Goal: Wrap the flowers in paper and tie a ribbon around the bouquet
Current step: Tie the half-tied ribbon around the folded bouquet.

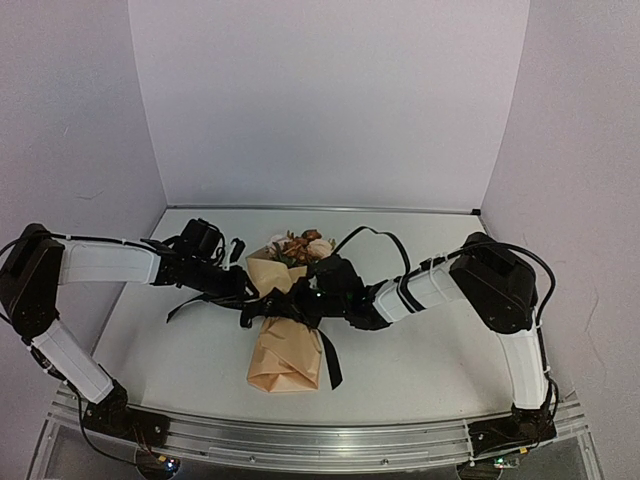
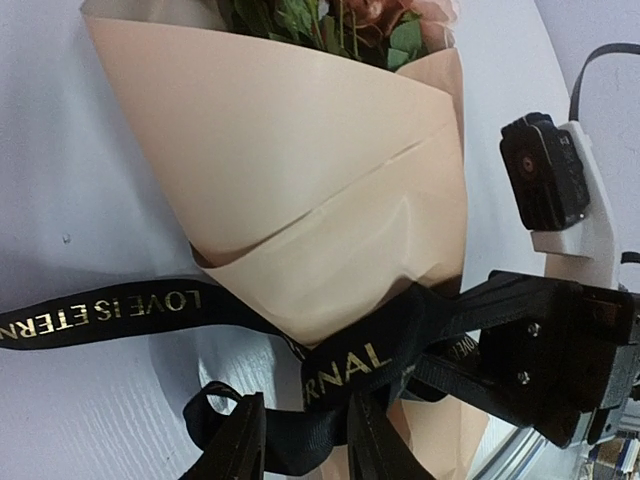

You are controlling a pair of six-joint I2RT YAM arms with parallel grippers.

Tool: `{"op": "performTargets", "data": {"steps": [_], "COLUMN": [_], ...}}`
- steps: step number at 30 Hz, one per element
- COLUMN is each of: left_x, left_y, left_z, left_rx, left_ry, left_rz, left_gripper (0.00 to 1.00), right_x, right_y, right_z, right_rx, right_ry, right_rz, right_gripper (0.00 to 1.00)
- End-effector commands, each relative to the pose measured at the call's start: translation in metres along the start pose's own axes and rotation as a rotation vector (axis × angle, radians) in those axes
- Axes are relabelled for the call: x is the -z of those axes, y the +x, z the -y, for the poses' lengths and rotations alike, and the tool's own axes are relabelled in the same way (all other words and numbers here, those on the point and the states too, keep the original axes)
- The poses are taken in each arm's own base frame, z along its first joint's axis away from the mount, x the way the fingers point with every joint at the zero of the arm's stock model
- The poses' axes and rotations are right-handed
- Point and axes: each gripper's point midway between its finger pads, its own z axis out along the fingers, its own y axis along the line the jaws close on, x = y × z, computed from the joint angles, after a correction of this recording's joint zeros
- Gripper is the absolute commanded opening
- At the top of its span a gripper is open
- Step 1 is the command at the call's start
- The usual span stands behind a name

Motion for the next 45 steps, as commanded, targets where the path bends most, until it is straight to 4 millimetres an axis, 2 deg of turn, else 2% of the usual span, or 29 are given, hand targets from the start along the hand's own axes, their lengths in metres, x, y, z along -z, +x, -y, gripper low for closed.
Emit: {"op": "performTargets", "data": {"steps": [1, 5, 14, 19, 41, 45], "left_x": [0.011, 0.010, -0.002, -0.009, -0.024, -0.024], "left_y": [-0.017, -0.017, -0.024, -0.022, -0.017, -0.019], "left_z": [0.030, 0.032, 0.031, 0.033, 0.029, 0.031], "left_rx": [-0.110, -0.160, -0.252, -0.286, -0.292, -0.287], "left_ry": [0.095, 0.077, -0.017, -0.038, -0.069, -0.064], "left_rz": [0.029, 0.027, 0.007, -0.017, -0.046, -0.036], "left_gripper": [0.31, 0.32, 0.30, 0.30, 0.27, 0.22], "right_x": [0.005, 0.006, 0.004, 0.004, 0.003, 0.003], "right_y": [-0.003, -0.004, -0.003, -0.004, -0.004, -0.003], "right_z": [-0.014, -0.013, -0.014, -0.014, -0.016, -0.017], "right_rx": [0.032, 0.035, 0.036, 0.037, 0.036, 0.038], "right_ry": [0.002, 0.015, 0.019, 0.021, 0.016, 0.015], "right_rz": [0.026, 0.029, 0.023, 0.022, 0.021, 0.019], "right_gripper": [0.00, 0.00, 0.00, 0.00, 0.00, 0.00]}}
